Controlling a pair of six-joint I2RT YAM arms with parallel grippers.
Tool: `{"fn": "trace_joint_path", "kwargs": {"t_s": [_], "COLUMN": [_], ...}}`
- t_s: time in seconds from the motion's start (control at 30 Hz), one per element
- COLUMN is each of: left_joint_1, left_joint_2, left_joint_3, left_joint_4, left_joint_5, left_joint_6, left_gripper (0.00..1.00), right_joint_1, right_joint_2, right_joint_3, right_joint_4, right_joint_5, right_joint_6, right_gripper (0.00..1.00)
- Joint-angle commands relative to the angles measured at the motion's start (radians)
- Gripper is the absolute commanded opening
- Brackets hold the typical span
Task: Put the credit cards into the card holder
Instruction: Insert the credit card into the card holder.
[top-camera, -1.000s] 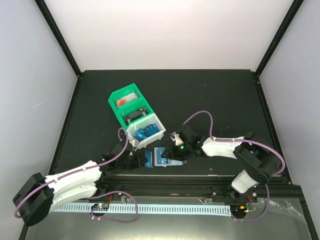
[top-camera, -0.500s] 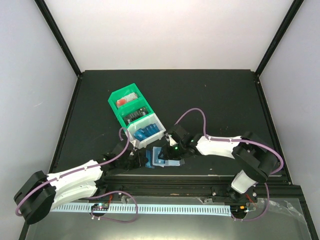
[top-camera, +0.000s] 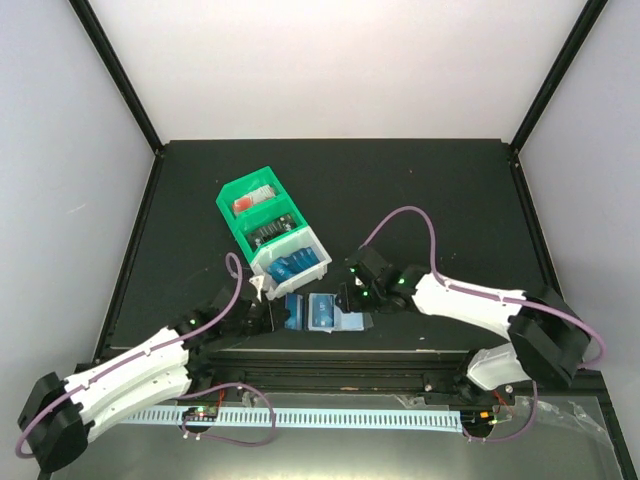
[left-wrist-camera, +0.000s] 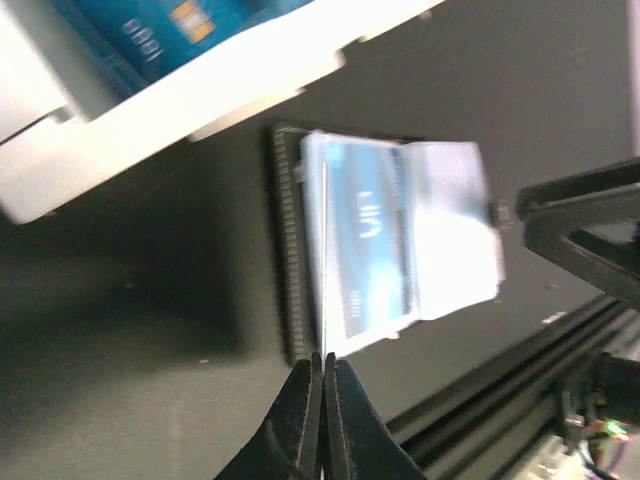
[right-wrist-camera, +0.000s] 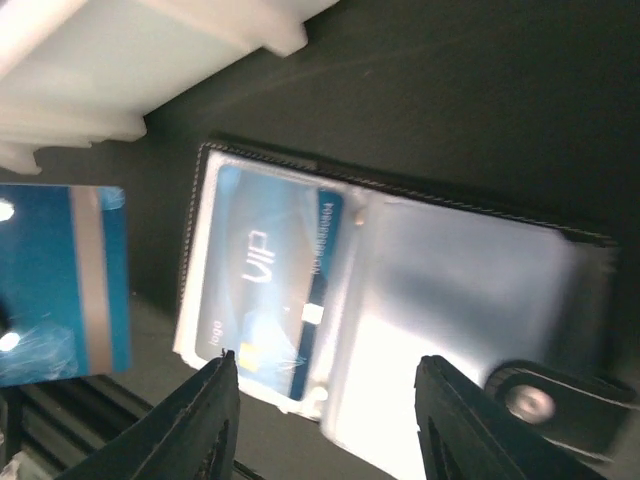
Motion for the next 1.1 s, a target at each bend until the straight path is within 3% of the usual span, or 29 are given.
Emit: {"fn": "trace_joint_path", "kwargs": {"t_s": [0.0, 0.23, 0.53, 0.8, 1.07], "left_joint_1": [-0.008, -0.031, -0.162, -0.210, -0.212], "left_joint_2": [-0.087, 0.001, 0.268, 0.379, 0.451], "left_joint_3": [0.048, 0.009, 0.007, 0.023, 0.014], "left_joint_4": [0.015, 0.276, 0.545, 0.585, 0.674], "left_joint_5": [0.069, 0.120, -0.056, -0.179, -0.150], "left_joint_6": [0.005, -0.056, -0.134, -0.185, -0.193], "left_gripper": [0.02, 0.02, 0.02, 0.01, 0.02], "right_joint_1": [0.005, 0.018, 0.068, 0.071, 0.071], "right_joint_2": [-0.081, -0.099, -0.035, 0.015, 0.019], "right_joint_3": [-0.010, -0.056, -0.079, -0.086, -0.102], "right_joint_4": [-0.133, -0.178, -0.190, -0.154, -0.151], "right_joint_5": [0.187, 0.240, 0.280, 0.261, 0.251], "right_joint_6": [-0.020, -0.027, -0.017, -0.015, 0.004], "right_gripper": [0.50, 0.50, 0.50, 0.49, 0.39]}}
